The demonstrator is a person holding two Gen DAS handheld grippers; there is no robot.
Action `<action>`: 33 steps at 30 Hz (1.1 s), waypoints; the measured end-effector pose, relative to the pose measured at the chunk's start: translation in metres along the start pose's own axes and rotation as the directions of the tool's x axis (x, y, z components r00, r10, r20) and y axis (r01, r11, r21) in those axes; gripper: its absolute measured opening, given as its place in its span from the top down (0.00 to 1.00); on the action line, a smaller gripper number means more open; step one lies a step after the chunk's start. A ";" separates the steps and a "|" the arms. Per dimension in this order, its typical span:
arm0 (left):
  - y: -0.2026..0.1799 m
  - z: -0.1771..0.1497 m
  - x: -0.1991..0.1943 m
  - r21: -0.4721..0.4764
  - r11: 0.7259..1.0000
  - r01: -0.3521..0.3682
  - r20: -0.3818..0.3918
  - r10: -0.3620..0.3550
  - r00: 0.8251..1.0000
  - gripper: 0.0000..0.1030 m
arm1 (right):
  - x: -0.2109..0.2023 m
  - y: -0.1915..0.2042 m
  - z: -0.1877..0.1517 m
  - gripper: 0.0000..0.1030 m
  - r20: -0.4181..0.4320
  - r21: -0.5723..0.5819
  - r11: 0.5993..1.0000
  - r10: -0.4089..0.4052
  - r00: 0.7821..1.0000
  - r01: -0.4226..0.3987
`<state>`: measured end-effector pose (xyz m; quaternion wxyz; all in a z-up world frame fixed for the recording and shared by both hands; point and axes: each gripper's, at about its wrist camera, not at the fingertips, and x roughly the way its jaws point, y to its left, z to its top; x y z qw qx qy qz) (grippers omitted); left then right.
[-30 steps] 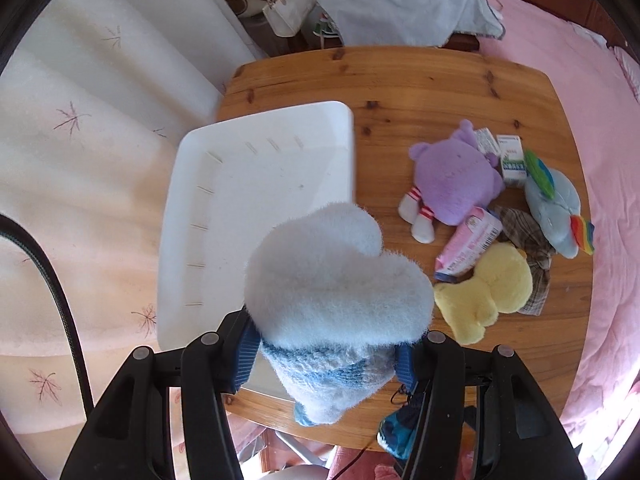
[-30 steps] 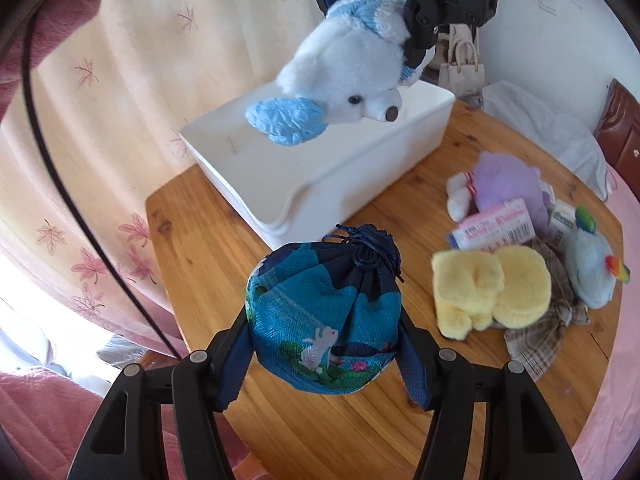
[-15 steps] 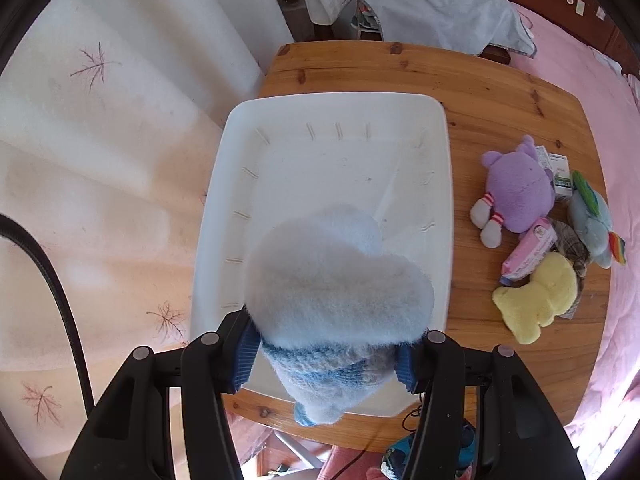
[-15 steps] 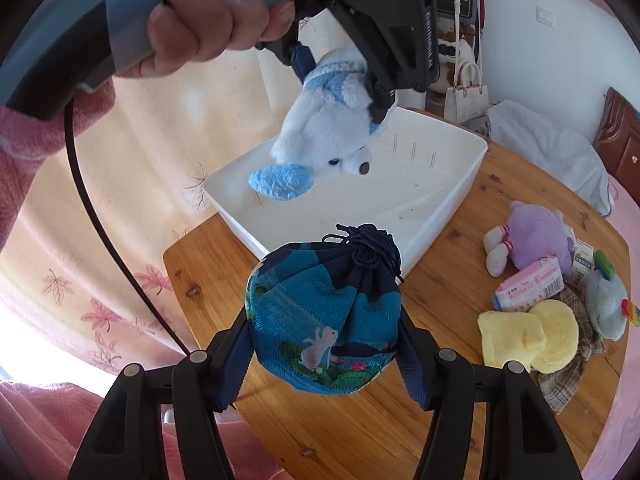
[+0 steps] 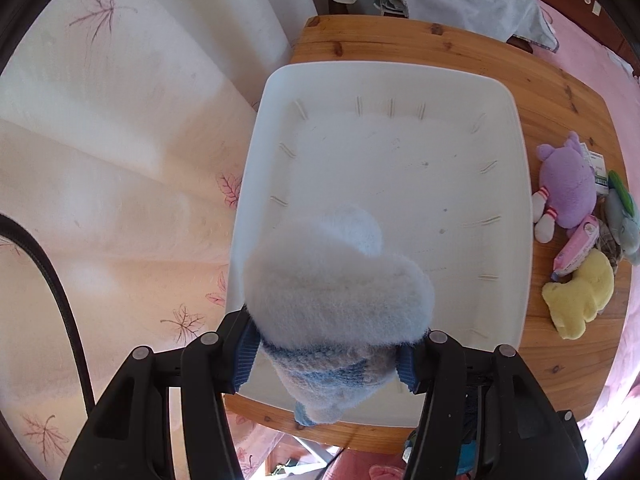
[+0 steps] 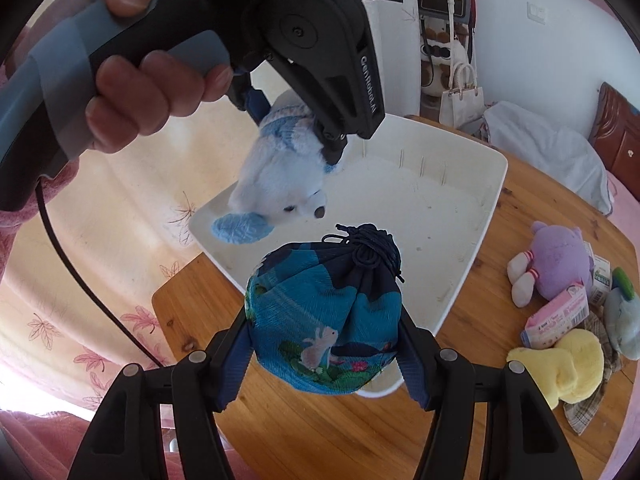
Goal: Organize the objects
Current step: 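Open the right gripper to drop the pouch while the left gripper releases the bear into the tray, then withdraw both grippers from the tray back toward the remaining toys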
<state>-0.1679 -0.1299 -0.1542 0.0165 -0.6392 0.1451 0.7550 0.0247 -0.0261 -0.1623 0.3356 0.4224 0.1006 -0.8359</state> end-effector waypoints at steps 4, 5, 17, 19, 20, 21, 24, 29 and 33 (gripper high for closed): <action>0.006 0.000 0.004 0.017 1.000 -0.017 0.001 0.017 1.000 0.40 | 0.006 0.002 0.004 0.35 -0.008 0.030 0.999 -0.020 1.000 0.020; 0.008 0.001 0.004 0.017 1.000 -0.012 0.001 0.012 1.000 0.40 | 0.007 0.002 0.004 0.35 -0.007 0.039 0.999 -0.021 1.000 0.022; 0.022 0.006 0.003 0.005 0.999 0.043 -0.005 -0.043 0.999 0.38 | 0.005 0.002 0.006 0.22 0.034 0.101 0.993 -0.069 0.997 0.065; 0.024 0.009 0.001 0.003 0.999 0.040 0.005 -0.040 0.999 0.34 | 0.004 0.000 0.009 0.21 0.046 0.118 0.991 -0.076 0.996 0.070; 0.025 0.009 0.001 0.001 0.999 0.044 0.010 -0.044 0.999 0.34 | 0.003 -0.001 0.010 0.21 0.056 0.130 0.989 -0.083 0.995 0.075; 0.025 0.011 -0.001 0.001 0.999 0.053 0.017 -0.053 0.998 0.34 | 0.001 -0.003 0.011 0.21 0.071 0.144 0.986 -0.091 0.993 0.080; 0.024 0.014 -0.005 0.001 0.997 0.076 0.042 -0.076 0.996 0.34 | -0.005 -0.010 0.013 0.21 0.110 0.184 0.978 -0.116 0.987 0.094; 0.015 0.018 -0.016 0.015 0.989 0.147 0.139 -0.148 0.979 0.34 | -0.022 -0.029 0.011 0.20 0.176 0.274 0.953 -0.182 0.967 0.130; 0.005 0.018 -0.033 0.027 0.972 0.233 0.257 -0.231 0.938 0.34 | -0.037 -0.049 0.002 0.19 0.216 0.341 0.926 -0.243 0.946 0.161</action>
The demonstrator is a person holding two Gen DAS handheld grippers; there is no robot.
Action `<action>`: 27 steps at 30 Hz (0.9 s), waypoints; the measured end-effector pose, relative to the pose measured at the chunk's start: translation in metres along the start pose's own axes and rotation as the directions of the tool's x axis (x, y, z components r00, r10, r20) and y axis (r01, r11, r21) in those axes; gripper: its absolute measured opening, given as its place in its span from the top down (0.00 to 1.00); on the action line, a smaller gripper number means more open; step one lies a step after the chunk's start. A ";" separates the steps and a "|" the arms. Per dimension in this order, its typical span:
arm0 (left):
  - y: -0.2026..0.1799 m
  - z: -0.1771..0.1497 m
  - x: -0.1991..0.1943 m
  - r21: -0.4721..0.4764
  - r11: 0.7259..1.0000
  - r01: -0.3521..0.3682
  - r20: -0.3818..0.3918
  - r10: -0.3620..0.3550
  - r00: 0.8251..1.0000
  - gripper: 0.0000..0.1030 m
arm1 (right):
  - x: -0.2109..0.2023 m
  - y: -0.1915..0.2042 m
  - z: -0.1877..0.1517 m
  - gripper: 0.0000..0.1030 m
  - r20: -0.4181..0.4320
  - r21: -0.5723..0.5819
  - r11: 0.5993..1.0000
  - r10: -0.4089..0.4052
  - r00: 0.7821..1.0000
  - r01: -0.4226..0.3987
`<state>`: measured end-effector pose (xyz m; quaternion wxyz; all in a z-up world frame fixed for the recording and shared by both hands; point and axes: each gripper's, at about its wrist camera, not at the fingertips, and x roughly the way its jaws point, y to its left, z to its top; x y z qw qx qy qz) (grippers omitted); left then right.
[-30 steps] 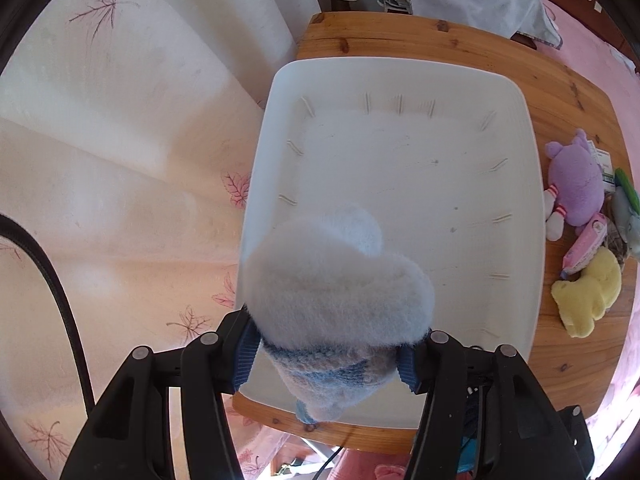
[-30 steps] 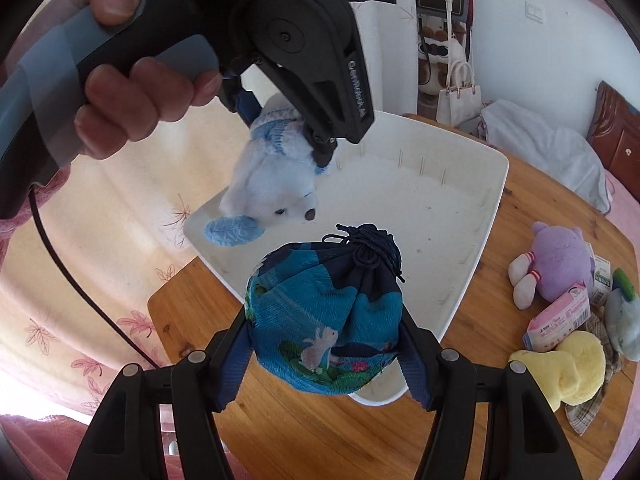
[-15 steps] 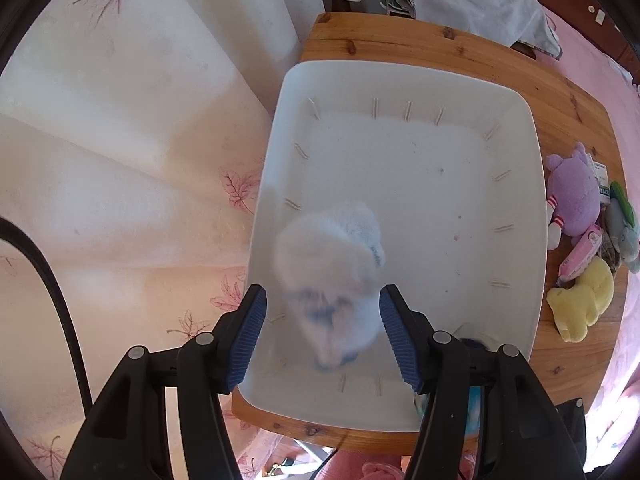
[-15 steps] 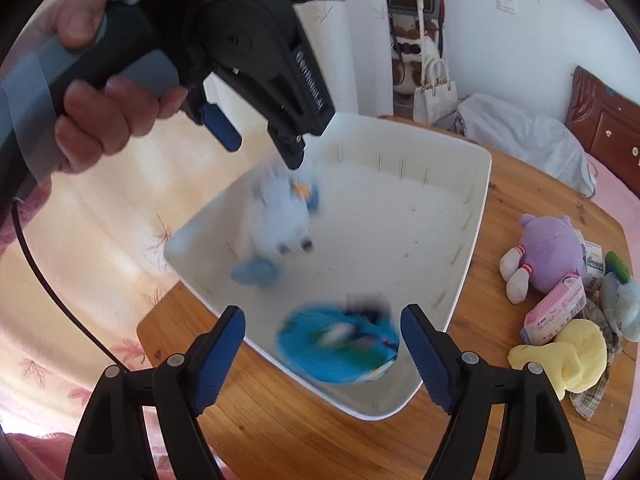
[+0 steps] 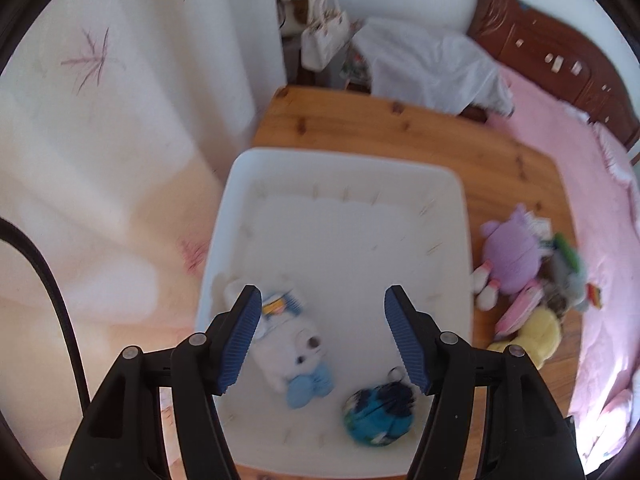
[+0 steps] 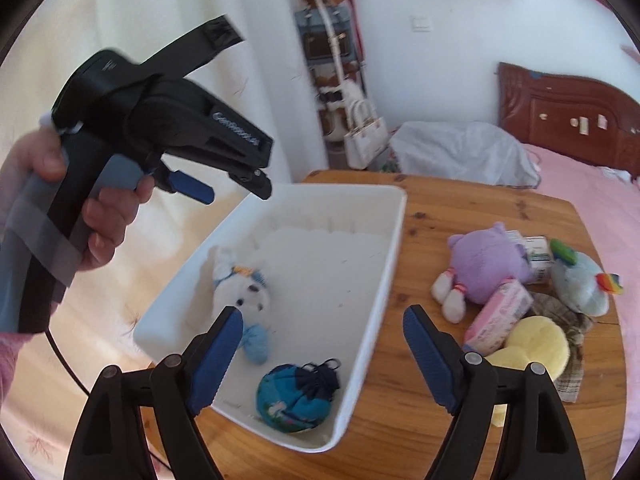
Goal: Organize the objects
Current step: 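Withdraw both grippers from the tray back toward the remaining toys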
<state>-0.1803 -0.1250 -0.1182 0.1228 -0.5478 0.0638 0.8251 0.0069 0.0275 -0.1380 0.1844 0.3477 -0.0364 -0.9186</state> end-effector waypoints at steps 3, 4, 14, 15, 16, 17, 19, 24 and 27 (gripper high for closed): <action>-0.017 0.004 -0.006 0.040 0.999 0.011 0.049 -0.013 0.999 0.34 | -0.008 -0.021 0.001 0.19 0.026 0.053 0.998 -0.031 0.999 0.030; -0.023 0.005 -0.007 0.055 0.998 0.022 0.059 -0.025 0.998 0.34 | -0.010 -0.029 0.002 0.19 0.026 0.076 0.996 -0.046 0.999 0.044; -0.076 0.004 -0.028 0.183 0.970 0.157 0.127 -0.182 0.975 0.34 | -0.036 -0.099 0.010 0.19 0.071 0.194 0.975 -0.129 0.989 0.113; -0.081 0.004 -0.030 0.183 0.969 0.166 0.138 -0.193 0.972 0.34 | -0.039 -0.104 0.011 0.19 0.079 0.200 0.973 -0.131 0.988 0.113; -0.086 0.003 -0.033 0.183 0.967 0.176 0.150 -0.204 0.967 0.34 | -0.041 -0.110 0.012 0.19 0.087 0.208 0.972 -0.134 0.987 0.113; -0.092 0.002 -0.036 0.184 0.966 0.184 0.160 -0.214 0.964 0.34 | -0.044 -0.118 0.013 0.19 0.093 0.215 0.969 -0.141 0.986 0.118; -0.103 0.001 -0.038 0.191 0.962 0.195 0.167 -0.227 0.959 0.34 | -0.049 -0.131 0.017 0.19 0.102 0.223 0.966 -0.159 0.982 0.133; -0.135 -0.002 -0.037 0.226 0.955 0.193 0.156 -0.231 0.960 0.34 | -0.057 -0.161 0.023 0.19 0.112 0.228 0.962 -0.180 0.977 0.151; -0.153 -0.003 -0.035 0.241 0.951 0.192 0.138 -0.229 0.964 0.34 | -0.059 -0.181 0.028 0.19 0.106 0.230 0.961 -0.181 0.978 0.153</action>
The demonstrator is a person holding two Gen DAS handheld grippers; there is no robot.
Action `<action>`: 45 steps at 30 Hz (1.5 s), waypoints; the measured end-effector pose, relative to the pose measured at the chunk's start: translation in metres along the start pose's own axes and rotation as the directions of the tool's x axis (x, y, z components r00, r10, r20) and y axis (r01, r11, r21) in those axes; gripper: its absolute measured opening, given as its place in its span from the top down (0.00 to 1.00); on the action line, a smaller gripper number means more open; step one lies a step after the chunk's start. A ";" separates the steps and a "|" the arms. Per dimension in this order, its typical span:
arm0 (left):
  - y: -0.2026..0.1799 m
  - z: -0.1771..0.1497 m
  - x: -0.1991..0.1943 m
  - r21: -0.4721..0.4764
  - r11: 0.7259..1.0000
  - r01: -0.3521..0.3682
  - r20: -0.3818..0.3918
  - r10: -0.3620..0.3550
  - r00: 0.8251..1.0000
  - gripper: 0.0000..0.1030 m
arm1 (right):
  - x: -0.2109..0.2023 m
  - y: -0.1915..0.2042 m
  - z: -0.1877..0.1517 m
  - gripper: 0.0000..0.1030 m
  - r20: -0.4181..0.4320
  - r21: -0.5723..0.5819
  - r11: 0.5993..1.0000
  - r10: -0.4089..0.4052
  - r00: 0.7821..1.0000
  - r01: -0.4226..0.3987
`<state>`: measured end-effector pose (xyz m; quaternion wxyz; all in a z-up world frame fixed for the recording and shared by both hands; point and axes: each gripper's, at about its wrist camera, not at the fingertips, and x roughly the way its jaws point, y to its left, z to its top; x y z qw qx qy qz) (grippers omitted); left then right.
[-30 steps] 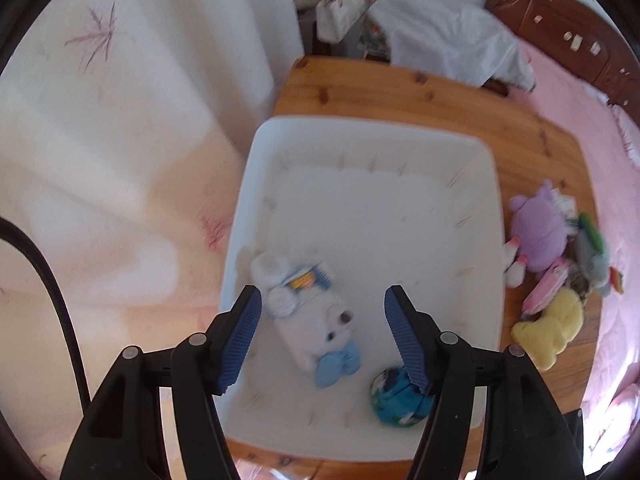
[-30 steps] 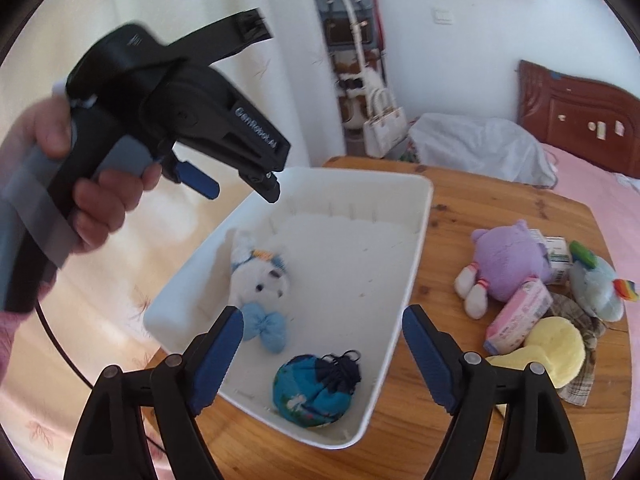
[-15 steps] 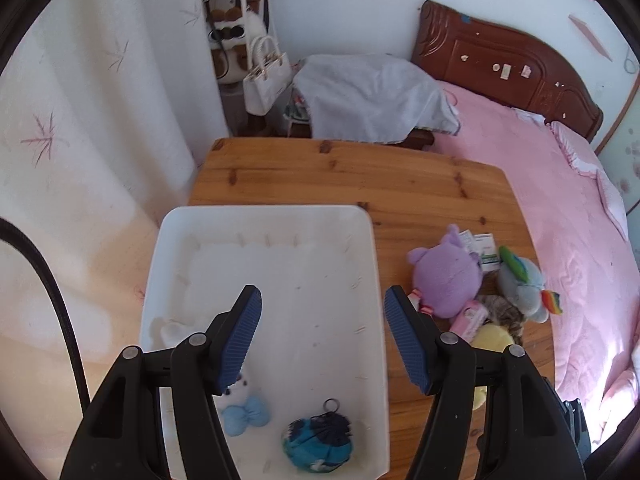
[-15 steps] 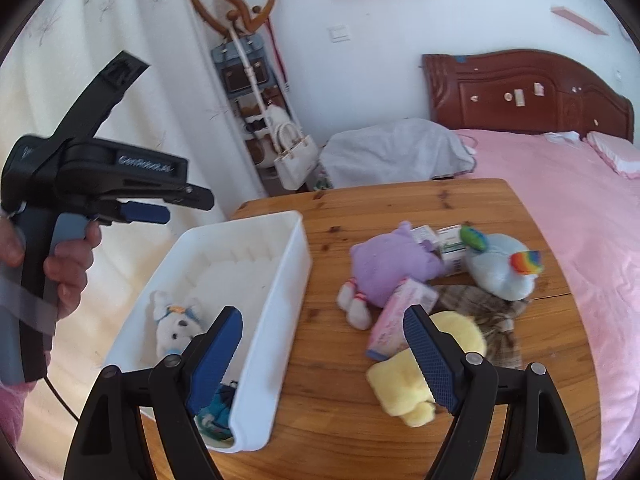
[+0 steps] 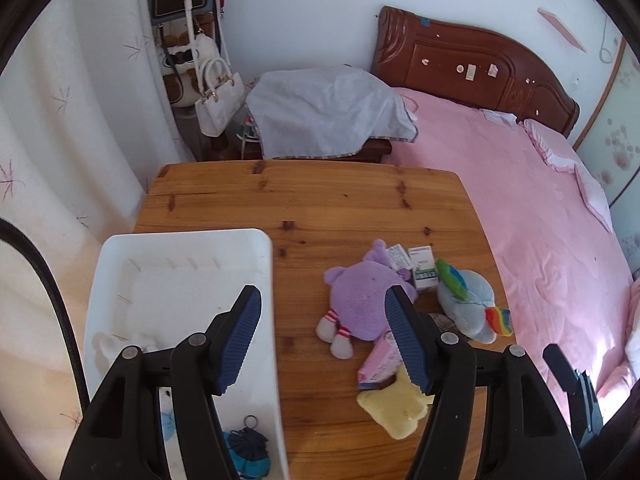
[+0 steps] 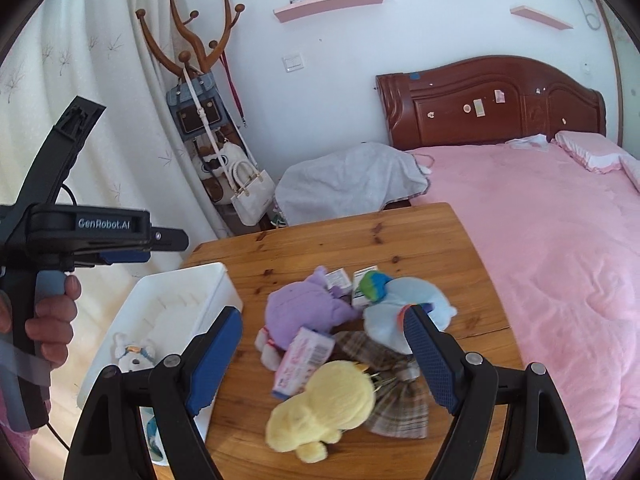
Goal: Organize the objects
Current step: 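Withdraw both grippers from the tray back toward the remaining toys, then grasp the yellow plush duck with the left gripper while the right gripper grasps the rainbow pony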
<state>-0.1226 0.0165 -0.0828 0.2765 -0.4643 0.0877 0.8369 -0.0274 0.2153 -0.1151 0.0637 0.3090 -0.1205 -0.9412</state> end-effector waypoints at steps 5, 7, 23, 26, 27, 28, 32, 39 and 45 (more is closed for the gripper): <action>-0.024 -0.001 0.007 0.015 1.000 -0.024 -0.019 0.025 1.000 0.33 | 0.005 -0.027 0.012 0.15 -0.021 0.006 1.000 0.002 1.000 -0.002; -0.033 -0.003 0.010 0.027 0.999 -0.033 -0.026 0.033 0.999 0.32 | 0.007 -0.037 0.016 0.13 -0.021 0.011 1.000 0.008 1.000 -0.007; -0.080 -0.042 0.051 0.057 0.993 -0.101 -0.155 0.109 0.982 0.31 | 0.061 -0.096 0.039 0.13 -0.196 0.094 0.993 0.086 0.977 -0.069; -0.085 -0.052 0.059 0.063 0.993 -0.100 -0.183 0.110 0.977 0.30 | 0.072 -0.105 0.042 0.13 -0.232 0.141 0.986 0.116 0.966 -0.085; -0.086 -0.055 0.060 0.067 0.992 -0.103 -0.189 0.114 0.975 0.30 | 0.075 -0.107 0.043 0.13 -0.245 0.155 0.984 0.126 0.961 -0.090; -0.088 -0.059 0.063 0.073 0.991 -0.111 -0.196 0.123 0.973 0.30 | 0.078 -0.109 0.044 0.13 -0.258 0.162 0.982 0.135 0.957 -0.095; -0.093 -0.072 0.070 0.080 0.989 -0.121 -0.222 0.136 0.965 0.30 | 0.093 -0.113 0.044 0.13 -0.318 0.178 0.980 0.144 0.937 -0.090; -0.099 -0.090 0.080 0.108 0.986 -0.124 -0.243 0.147 0.959 0.30 | 0.121 -0.117 0.038 0.13 -0.411 0.238 0.967 0.182 0.893 -0.088; -0.106 -0.098 0.090 0.124 0.988 -0.097 -0.268 0.127 0.955 0.30 | 0.148 -0.118 0.026 0.13 -0.498 0.298 0.952 0.224 0.838 -0.078</action>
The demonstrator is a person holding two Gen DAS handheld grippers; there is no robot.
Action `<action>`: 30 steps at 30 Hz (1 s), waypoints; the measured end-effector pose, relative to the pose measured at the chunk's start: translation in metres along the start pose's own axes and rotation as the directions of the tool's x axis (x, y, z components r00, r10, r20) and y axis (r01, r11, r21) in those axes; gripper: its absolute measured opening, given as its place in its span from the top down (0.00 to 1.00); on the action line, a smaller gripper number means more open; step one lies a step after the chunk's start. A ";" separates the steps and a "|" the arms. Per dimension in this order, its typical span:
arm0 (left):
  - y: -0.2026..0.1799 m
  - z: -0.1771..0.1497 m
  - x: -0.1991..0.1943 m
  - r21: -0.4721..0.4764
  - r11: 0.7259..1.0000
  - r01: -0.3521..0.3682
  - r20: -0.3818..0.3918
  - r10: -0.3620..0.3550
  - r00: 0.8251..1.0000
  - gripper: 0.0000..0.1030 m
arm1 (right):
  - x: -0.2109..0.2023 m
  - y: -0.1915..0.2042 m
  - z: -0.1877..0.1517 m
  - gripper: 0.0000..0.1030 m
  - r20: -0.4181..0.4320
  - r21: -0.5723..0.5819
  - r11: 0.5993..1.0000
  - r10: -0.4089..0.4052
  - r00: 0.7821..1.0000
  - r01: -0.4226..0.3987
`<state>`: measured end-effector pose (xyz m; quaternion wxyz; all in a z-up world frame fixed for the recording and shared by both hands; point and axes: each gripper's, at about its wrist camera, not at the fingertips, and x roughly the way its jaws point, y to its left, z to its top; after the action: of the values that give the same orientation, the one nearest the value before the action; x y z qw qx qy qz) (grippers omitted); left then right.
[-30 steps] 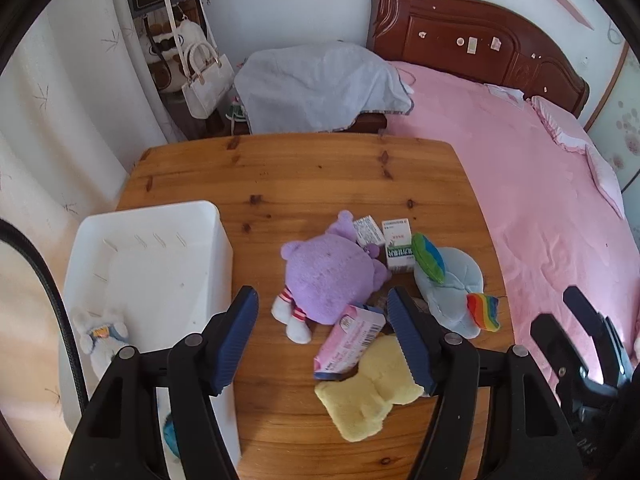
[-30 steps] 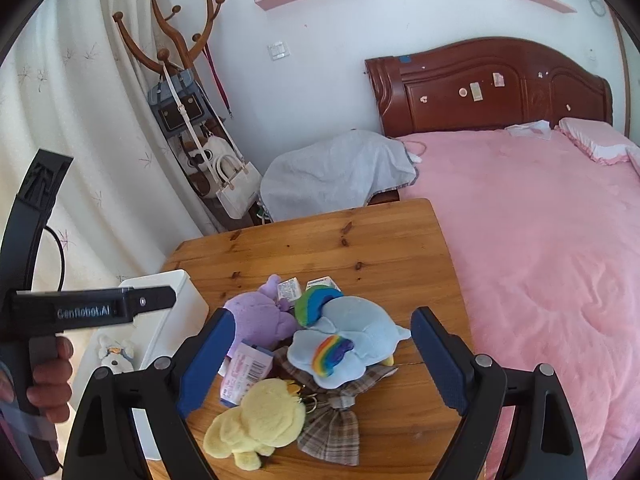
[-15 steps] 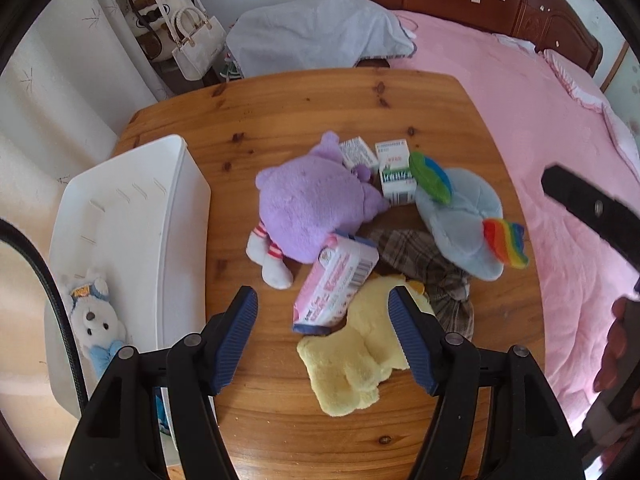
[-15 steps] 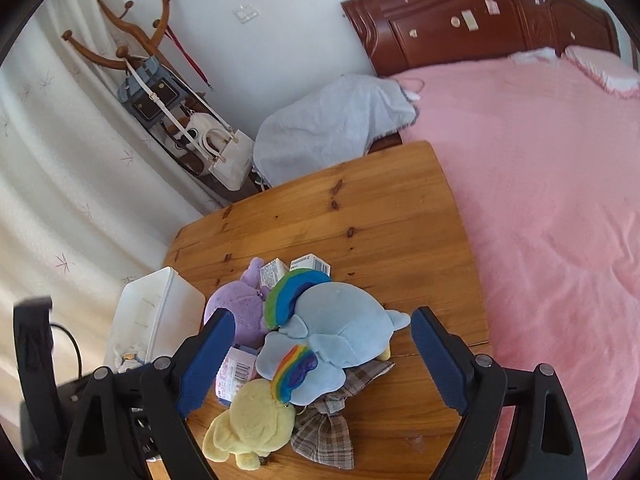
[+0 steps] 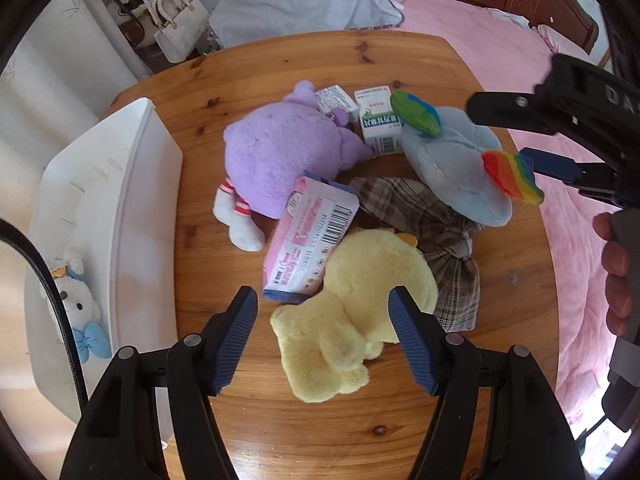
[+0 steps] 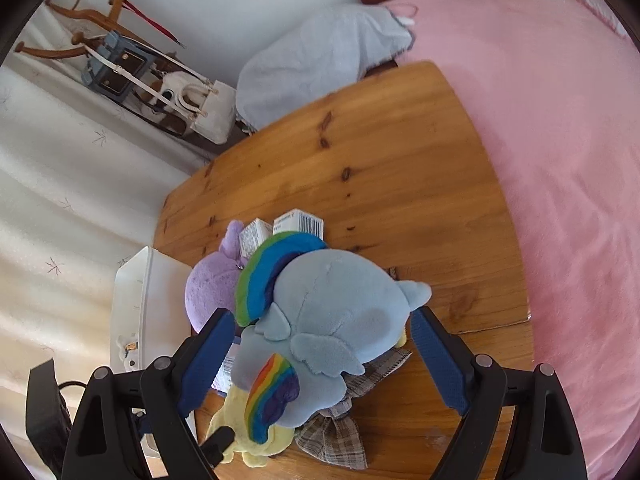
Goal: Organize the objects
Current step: 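Grasp the yellow plush duck with the left gripper while the right gripper grasps the rainbow pony, then carry the duck with the left gripper while the right gripper lowers the pony into the tray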
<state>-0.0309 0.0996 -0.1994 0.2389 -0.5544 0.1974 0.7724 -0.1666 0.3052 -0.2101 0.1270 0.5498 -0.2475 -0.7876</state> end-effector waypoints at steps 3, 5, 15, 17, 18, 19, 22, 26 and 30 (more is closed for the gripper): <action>-0.004 0.000 0.005 0.008 1.000 0.005 -0.006 -0.005 1.000 0.27 | 0.009 -0.004 0.001 0.13 -0.040 0.022 1.000 0.009 0.999 -0.008; -0.005 0.000 0.007 0.000 1.000 0.011 -0.005 -0.011 1.000 0.26 | 0.015 -0.006 0.001 0.13 -0.064 0.032 0.999 0.005 0.998 -0.003; -0.015 0.001 0.020 -0.014 0.995 0.100 -0.036 -0.100 0.994 0.22 | 0.031 -0.012 0.003 0.10 -0.114 0.074 0.996 0.056 0.992 -0.048; -0.018 0.002 0.023 -0.010 0.994 0.105 -0.048 -0.106 0.993 0.22 | 0.035 -0.012 0.003 0.10 -0.126 0.079 0.995 0.067 0.990 -0.057; -0.019 0.002 0.025 -0.008 0.994 0.109 -0.054 -0.109 0.993 0.22 | 0.036 -0.012 0.004 0.10 -0.130 0.080 0.995 0.069 0.989 -0.059; -0.020 0.002 0.026 -0.006 0.994 0.112 -0.060 -0.112 0.992 0.22 | 0.038 -0.012 0.004 0.10 -0.136 0.082 0.995 0.074 0.988 -0.064; -0.024 0.002 0.031 -0.002 0.993 0.116 -0.076 -0.115 0.990 0.22 | 0.041 -0.013 0.005 0.10 -0.138 0.087 0.994 0.080 0.987 -0.069; -0.026 0.002 0.036 0.004 0.994 0.111 -0.082 -0.110 0.991 0.22 | 0.043 -0.014 0.005 0.10 -0.136 0.088 0.994 0.083 0.987 -0.071; -0.025 0.004 0.041 -0.011 0.993 0.119 -0.097 -0.120 0.988 0.22 | 0.045 -0.012 0.006 0.10 -0.137 0.087 0.994 0.083 0.987 -0.072</action>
<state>-0.0304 0.1287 -0.2377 0.2735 -0.6029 0.1733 0.7292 -0.1874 0.2960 -0.2512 0.1519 0.5986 -0.2913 -0.7306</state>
